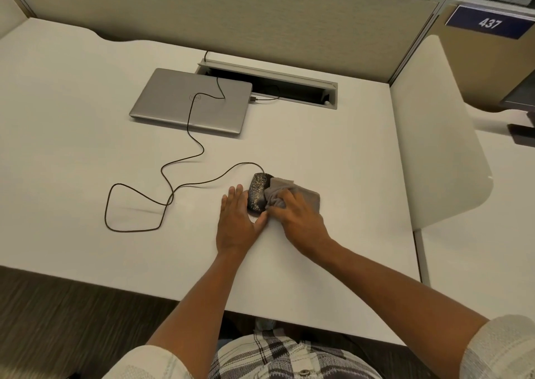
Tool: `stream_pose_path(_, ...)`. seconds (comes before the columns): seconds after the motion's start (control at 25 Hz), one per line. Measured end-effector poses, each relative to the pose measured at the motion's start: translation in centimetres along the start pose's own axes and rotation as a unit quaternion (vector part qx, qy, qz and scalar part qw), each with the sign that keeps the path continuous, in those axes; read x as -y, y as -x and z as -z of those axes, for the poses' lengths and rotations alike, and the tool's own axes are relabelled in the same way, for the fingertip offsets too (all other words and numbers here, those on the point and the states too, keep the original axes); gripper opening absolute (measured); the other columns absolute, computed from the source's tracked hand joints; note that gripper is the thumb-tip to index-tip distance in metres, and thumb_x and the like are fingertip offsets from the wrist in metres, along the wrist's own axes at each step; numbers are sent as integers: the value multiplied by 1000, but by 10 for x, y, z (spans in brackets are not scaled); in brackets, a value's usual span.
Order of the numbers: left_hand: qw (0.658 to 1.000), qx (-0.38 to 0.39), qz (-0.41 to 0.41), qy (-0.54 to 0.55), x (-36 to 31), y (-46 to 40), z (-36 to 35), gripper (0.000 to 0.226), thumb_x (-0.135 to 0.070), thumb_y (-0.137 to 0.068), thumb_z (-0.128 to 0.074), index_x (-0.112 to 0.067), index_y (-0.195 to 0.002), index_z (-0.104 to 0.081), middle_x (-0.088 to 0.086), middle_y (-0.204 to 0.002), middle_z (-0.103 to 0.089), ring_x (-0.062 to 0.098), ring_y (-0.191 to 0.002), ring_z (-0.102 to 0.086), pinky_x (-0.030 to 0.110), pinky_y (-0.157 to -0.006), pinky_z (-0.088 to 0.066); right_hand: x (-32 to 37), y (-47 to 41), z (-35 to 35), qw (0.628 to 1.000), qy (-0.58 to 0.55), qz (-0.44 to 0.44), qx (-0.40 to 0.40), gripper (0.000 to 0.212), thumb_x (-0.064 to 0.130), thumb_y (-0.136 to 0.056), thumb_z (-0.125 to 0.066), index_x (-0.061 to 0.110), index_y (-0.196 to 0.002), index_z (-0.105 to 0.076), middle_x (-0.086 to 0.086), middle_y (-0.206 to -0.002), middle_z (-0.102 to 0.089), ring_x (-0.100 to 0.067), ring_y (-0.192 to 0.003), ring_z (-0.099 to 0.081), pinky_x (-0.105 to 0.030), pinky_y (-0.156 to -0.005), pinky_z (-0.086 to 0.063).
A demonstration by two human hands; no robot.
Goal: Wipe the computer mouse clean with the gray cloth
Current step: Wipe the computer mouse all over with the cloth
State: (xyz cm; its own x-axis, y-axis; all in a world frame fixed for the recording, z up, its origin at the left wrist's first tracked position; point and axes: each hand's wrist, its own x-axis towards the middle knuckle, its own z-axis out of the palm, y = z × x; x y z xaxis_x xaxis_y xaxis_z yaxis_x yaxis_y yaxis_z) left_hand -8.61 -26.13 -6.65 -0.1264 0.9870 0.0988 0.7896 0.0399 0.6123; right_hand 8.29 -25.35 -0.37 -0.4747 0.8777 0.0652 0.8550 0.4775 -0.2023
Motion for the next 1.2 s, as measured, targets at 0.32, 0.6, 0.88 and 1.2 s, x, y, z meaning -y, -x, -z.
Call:
stream_pose_path(0.32,1000,-8,0,-4,0,0,-2,72,-47,-84,-68,-4,-138,-47,15,-153,-40,28,-148,-26,41,-122,-17,-5,-22,1,995,-71,-47,-47,26,22,-96,-55,24,-118,-68,-7,-126,-51,-29,-120,-45,-41,-91,-50)
stream_pose_path(0.6,1000,-10,1,-13,0,0,-1,72,-47,-84,-69,-3,-137,-48,16,-151,-42,30,-146,-28,41,-122,-17,-24,-15,-4,997,-72,7,-26,24,18,-95,-55,20,-112,-73,-7,-121,-57,-27,-118,-50,-41,-92,-50)
stream_pose_path(0.88,1000,-11,-1,-19,2,1,-3,74,-50,-84,-66,-4,-139,-47,14,-153,-41,28,-147,-27,38,-122,-16,-32,-92,24,997,-8,-50,54,28,5,-90,-47,24,-103,-64,0,-109,-56,-22,-106,-55,-37,-79,-51)
stream_pose_path(1.2,1000,-11,0,-9,0,0,-1,73,-46,-84,-68,-4,-139,-48,13,-153,-41,26,-147,-27,36,-123,-13,-24,-132,39,989,41,46,136,21,10,-90,-54,23,-99,-69,-4,-102,-57,-25,-95,-57,-38,-67,-51)
